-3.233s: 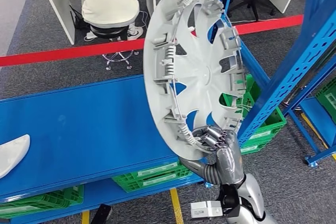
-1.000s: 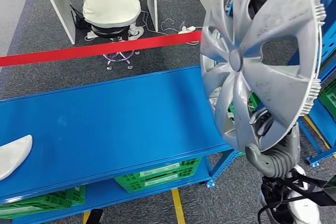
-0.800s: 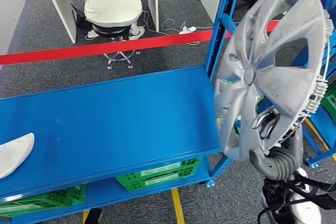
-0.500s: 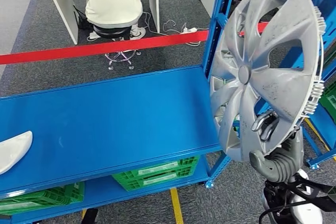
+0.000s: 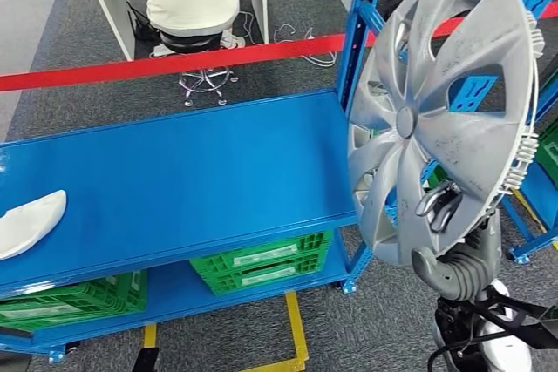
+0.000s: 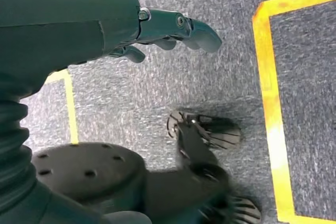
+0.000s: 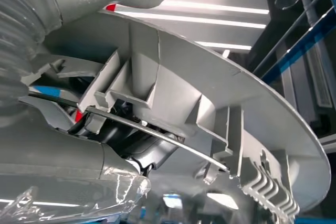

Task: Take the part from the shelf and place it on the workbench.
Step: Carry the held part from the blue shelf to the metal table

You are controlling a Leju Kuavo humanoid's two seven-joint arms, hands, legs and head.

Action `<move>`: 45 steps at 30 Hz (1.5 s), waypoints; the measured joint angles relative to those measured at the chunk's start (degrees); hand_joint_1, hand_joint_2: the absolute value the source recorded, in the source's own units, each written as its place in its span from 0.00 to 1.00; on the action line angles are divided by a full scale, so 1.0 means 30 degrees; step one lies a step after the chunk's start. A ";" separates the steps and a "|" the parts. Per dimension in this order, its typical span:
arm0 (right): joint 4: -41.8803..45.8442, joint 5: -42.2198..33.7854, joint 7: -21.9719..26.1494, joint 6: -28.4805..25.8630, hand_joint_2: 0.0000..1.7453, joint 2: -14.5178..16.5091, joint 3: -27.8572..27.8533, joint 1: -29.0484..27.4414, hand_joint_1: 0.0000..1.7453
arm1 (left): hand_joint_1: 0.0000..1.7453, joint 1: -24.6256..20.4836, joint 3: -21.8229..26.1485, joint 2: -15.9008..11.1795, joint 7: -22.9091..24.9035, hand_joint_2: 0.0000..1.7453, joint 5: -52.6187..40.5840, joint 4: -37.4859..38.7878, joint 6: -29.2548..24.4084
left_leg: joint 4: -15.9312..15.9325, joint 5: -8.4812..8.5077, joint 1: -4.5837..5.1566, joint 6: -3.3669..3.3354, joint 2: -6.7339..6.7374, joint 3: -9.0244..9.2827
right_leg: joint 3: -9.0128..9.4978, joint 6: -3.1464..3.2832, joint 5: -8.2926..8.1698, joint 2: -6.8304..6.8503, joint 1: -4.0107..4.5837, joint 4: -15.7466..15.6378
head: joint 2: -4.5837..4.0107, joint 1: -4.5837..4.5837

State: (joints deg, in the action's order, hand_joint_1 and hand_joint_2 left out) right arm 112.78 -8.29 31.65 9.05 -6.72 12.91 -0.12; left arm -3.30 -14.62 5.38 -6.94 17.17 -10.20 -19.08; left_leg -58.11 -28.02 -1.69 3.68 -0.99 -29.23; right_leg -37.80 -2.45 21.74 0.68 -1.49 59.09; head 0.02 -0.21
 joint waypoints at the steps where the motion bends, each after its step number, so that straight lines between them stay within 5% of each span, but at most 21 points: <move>1: -0.0005 -0.0007 0.0060 -0.0022 1.00 0.0007 -0.0031 -0.0016 1.00 | 0.00 -0.0017 -0.0002 0.0018 -0.0016 1.00 -0.0046 -0.0002 -0.0004 | 0.0308 -0.0084 0.0039 -0.0137 -0.0029 0.0119 | -0.0077 -0.0115 -0.0169 -0.0025 0.0012 -0.0007 | 0.0000 -0.0007; 4: -0.0095 -0.0020 0.0308 -0.0071 1.00 0.0011 -0.0129 -0.0113 1.00 | 0.00 0.0005 0.0000 -0.0035 -0.0031 1.00 -0.0155 0.0002 -0.0100 | 0.0280 0.0211 0.0138 -0.0797 0.0069 -0.0267 | -0.0233 -0.0389 -0.0182 -0.0064 -0.0115 0.0026 | 0.0000 0.0050; 6: -0.0166 -0.0011 0.0455 -0.0084 1.00 0.0011 -0.0188 -0.0154 1.00 | 0.00 0.0008 0.0006 -0.0062 -0.0020 1.00 -0.0219 0.0005 -0.0169 | 0.0301 0.0566 0.0191 -0.1183 0.0142 -0.0639 | -0.0710 -0.0448 0.1265 -0.0090 -0.0106 0.1405 | 0.0000 0.0114; 8: -0.0235 -0.0002 0.0539 -0.0071 1.00 0.0011 -0.0228 -0.0147 1.00 | 0.00 0.0005 0.0007 -0.0065 0.0004 1.00 -0.0306 0.0005 -0.0189 | 0.0292 0.0941 0.0322 -0.1369 0.0160 -0.1095 | -0.1343 -0.0417 0.3012 -0.0124 -0.0022 0.3958 | 0.0000 0.0180; 9: -0.0288 0.0015 0.0563 -0.0053 1.00 0.0011 -0.0237 -0.0160 1.00 | 0.00 0.0005 0.0007 -0.0069 0.0015 1.00 -0.0346 0.0005 -0.0191 | 0.0285 0.1135 0.0396 -0.1412 0.0175 -0.1345 | -0.1452 -0.0374 0.3410 -0.0133 0.0021 0.4954 | 0.0000 0.0204; 11: -0.0390 0.0060 0.0603 -0.0004 1.00 0.0007 -0.0239 -0.0204 1.00 | 0.00 0.0005 0.0007 -0.0084 0.0031 1.00 -0.0399 0.0005 -0.0191 | 0.0273 0.1507 0.0516 -0.1439 0.0198 -0.1824 | -0.0770 -0.0202 0.3110 -0.0138 0.0123 0.5092 | 0.0000 0.0214; 14: -0.0455 0.0153 0.0674 0.0117 1.00 0.0007 -0.0237 -0.0204 1.00 | 0.00 -0.0005 0.0007 -0.0096 0.0047 1.00 -0.0499 0.0002 -0.0180 | 0.0247 0.2010 0.0606 -0.1315 0.0197 -0.2334 | 0.2033 0.0137 0.2472 -0.0134 0.0330 0.1428 | 0.0000 0.0202; 16: -0.0468 0.0226 0.0753 0.0224 1.00 0.0005 -0.0233 -0.0202 1.00 | 0.00 -0.0009 0.0007 -0.0104 0.0047 1.00 -0.0534 0.0002 -0.0167 | 0.0265 0.2338 0.0607 -0.1121 0.0199 -0.2469 | 0.2950 0.0186 0.2703 -0.0160 0.0461 -0.0173 | 0.0002 0.0218; 19: -0.0525 0.0337 0.0864 0.0447 1.00 0.0004 -0.0230 -0.0159 1.00 | 0.00 0.0014 0.0007 -0.0127 0.0047 1.00 -0.0530 0.0007 -0.0045 | 0.0289 0.2452 0.0536 -0.0775 0.0200 -0.2600 | 0.2689 0.0418 0.2321 -0.0174 0.0459 -0.0422 | 0.0002 0.0282; 21: -0.0596 0.0397 0.0880 0.0763 1.00 0.0002 -0.0222 -0.0067 1.00 | 0.00 0.0022 0.0007 -0.0153 0.0047 1.00 -0.0521 0.0013 0.0080 | -0.0780 0.1057 0.0514 -0.0567 0.0196 -0.3002 | 0.2364 0.0674 0.1829 -0.0140 0.0356 -0.0519 | 0.0000 0.0198; 23: -0.0687 0.0388 0.0880 0.1347 1.00 -0.0024 -0.0217 0.0000 1.00 | 0.00 -0.0006 0.0004 -0.0156 0.0047 1.00 -0.0547 0.0013 0.0164 | -0.3114 -0.0870 0.0485 -0.0415 0.0199 -0.3618 | 0.1831 0.0762 0.1345 -0.0134 0.0336 -0.0495 | 0.0000 0.0112; 25: -0.0831 0.0149 0.0863 0.2458 1.00 -0.0175 -0.0195 0.0029 1.00 | 0.00 -0.0025 -0.0004 -0.0158 0.0056 1.00 -0.0647 0.0013 0.0224 | -0.4819 -0.1357 0.0434 -0.0315 0.0201 -0.3763 | 0.1244 0.0701 0.0914 -0.0129 0.0321 -0.0460 | 0.0000 0.0111; 26: -0.0918 -0.0052 0.0858 0.3216 1.00 -0.0309 -0.0162 0.0042 1.00 | 0.00 -0.0034 -0.0011 -0.0169 0.0075 1.00 -0.0709 0.0013 0.0253 | -0.4828 -0.0999 0.0405 -0.0285 0.0202 -0.3432 | 0.0954 0.0644 0.0707 -0.0131 0.0305 -0.0435 | 0.0000 0.0112; 28: -0.1069 -0.0423 0.0873 0.4780 1.00 -0.0571 -0.0029 0.0059 1.00 | 0.00 -0.0103 -0.0035 -0.0202 0.0140 1.00 -0.0829 0.0011 0.0312 | -0.3055 -0.0043 0.0343 -0.0258 0.0203 -0.1871 | 0.0439 0.0484 0.0320 -0.0141 0.0263 -0.0351 | 0.0000 0.0105; 30: -0.1124 -0.0612 0.0898 0.5753 1.00 -0.0740 0.0140 0.0113 1.00 | 0.00 -0.0230 -0.0055 -0.0211 0.0188 1.00 -0.0918 0.0007 0.0357 | -0.0523 0.0032 0.0334 -0.0377 0.0170 -0.0168 | 0.0102 0.0280 -0.0028 -0.0131 0.0300 -0.0277 | 0.0000 0.0067; 32: -0.1122 -0.0703 0.0911 0.6252 1.00 -0.0862 0.0286 0.0222 1.00 | 0.00 -0.0314 -0.0069 -0.0204 0.0217 1.00 -0.0969 0.0005 0.0386 | 0.0588 -0.0191 0.0403 -0.0683 0.0125 0.0355 | -0.0054 0.0063 -0.0418 -0.0103 0.0350 -0.0332 | 0.0000 0.0045; 35: -0.1122 -0.0785 0.0920 0.6736 1.00 -0.1018 0.0412 0.0299 1.00 | 0.00 -0.0261 -0.0080 -0.0229 0.0275 1.00 -0.1005 0.0011 0.0419 | 0.0614 0.0236 0.0406 -0.1224 0.0219 -0.0120 | -0.0333 -0.0245 -0.0191 -0.0119 0.0287 -0.0141 | 0.0000 0.0069; 38: -0.1122 -0.0900 0.0924 0.7045 1.00 -0.1118 0.0513 0.0312 1.00 | 0.00 -0.0269 -0.0087 -0.0251 0.0324 1.00 -0.1084 0.0013 0.0463 | 0.0627 0.0825 0.0444 -0.1539 0.0303 -0.0771 | -0.1024 -0.0405 0.2536 -0.0147 0.0286 0.2725 | 0.0000 0.0109; 40: -0.1122 -0.0960 0.0925 0.7195 1.00 -0.1164 0.0606 0.0322 1.00 | 0.00 -0.0291 -0.0109 -0.0249 0.0328 1.00 -0.1122 0.0013 0.0492 | 0.0607 0.1253 0.0508 -0.1574 0.0312 -0.1318 | -0.1158 -0.0384 0.3420 -0.0153 0.0315 0.4763 | 0.0000 0.0124; 42: -0.1122 -0.0982 0.0925 0.7255 1.00 -0.1177 0.0685 0.0323 1.00 | 0.00 -0.0289 -0.0131 -0.0253 0.0332 1.00 -0.1129 0.0013 0.0492 | 0.0587 0.1650 0.0557 -0.1554 0.0318 -0.1843 | -0.0269 -0.0244 0.2727 -0.0157 0.0350 0.4561 | 0.0000 0.0118; 45: -0.1109 -0.1005 0.0927 0.7297 1.00 -0.1202 0.0756 0.0402 1.00 | 0.00 -0.0297 -0.0153 -0.0231 0.0333 1.00 -0.1138 0.0011 0.0492 | 0.0576 0.2156 0.0576 -0.1405 0.0314 -0.2337 | 0.2568 0.0167 0.2196 -0.0159 0.0536 0.0781 | 0.0000 0.0103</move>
State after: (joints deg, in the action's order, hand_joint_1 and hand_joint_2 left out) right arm 109.45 -11.31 34.43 30.94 -10.33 15.18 1.09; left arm -4.19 -15.08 4.68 -5.94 13.76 -10.17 -17.60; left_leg -56.39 -21.56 0.03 -0.54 -0.05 -36.24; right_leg -30.10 -1.95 28.33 0.20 0.12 61.43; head 0.02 0.10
